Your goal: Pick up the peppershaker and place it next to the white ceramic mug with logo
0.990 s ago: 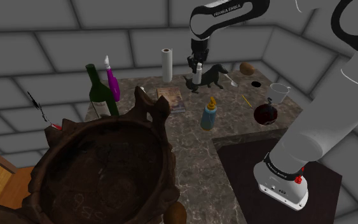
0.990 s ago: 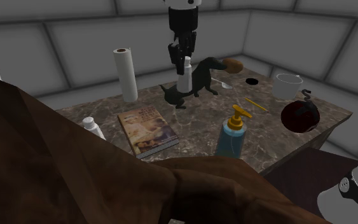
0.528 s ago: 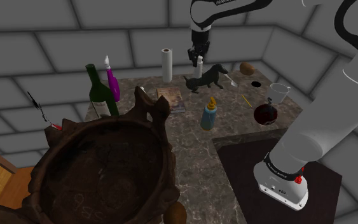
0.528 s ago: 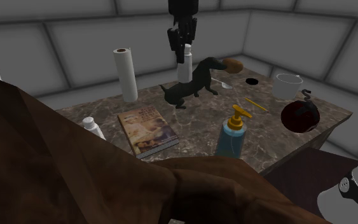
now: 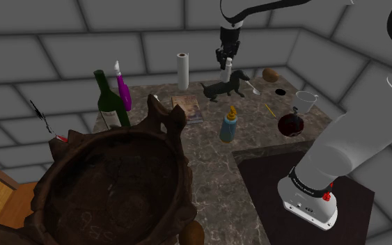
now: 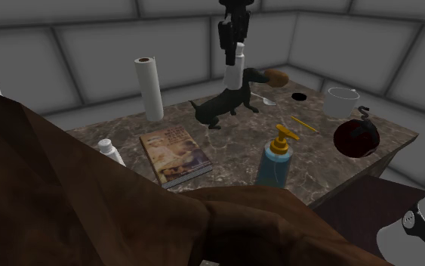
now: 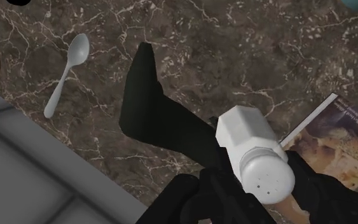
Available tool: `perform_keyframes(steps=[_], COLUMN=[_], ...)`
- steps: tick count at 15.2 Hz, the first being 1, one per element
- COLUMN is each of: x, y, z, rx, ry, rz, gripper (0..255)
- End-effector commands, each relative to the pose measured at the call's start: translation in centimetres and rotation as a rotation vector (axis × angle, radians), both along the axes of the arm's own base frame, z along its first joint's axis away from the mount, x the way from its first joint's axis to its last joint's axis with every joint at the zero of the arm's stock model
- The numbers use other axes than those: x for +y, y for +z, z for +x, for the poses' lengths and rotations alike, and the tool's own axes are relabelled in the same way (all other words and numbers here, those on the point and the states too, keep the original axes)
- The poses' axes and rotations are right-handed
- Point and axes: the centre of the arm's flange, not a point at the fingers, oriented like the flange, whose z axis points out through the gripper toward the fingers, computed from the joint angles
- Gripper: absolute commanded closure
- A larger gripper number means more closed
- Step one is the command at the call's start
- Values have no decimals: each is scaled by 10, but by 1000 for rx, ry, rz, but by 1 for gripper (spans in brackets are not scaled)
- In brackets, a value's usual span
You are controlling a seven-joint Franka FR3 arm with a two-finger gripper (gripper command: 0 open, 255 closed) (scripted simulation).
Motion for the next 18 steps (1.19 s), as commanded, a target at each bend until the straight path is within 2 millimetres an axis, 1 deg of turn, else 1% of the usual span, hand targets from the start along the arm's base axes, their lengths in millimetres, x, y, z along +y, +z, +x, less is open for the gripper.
perform_keyframes(steps=[1, 18], x=[-14, -144], y=[2, 3], z=[-21, -204], rx=[0, 0], ry=[1, 1], rz=[0, 0], gripper=[255, 255])
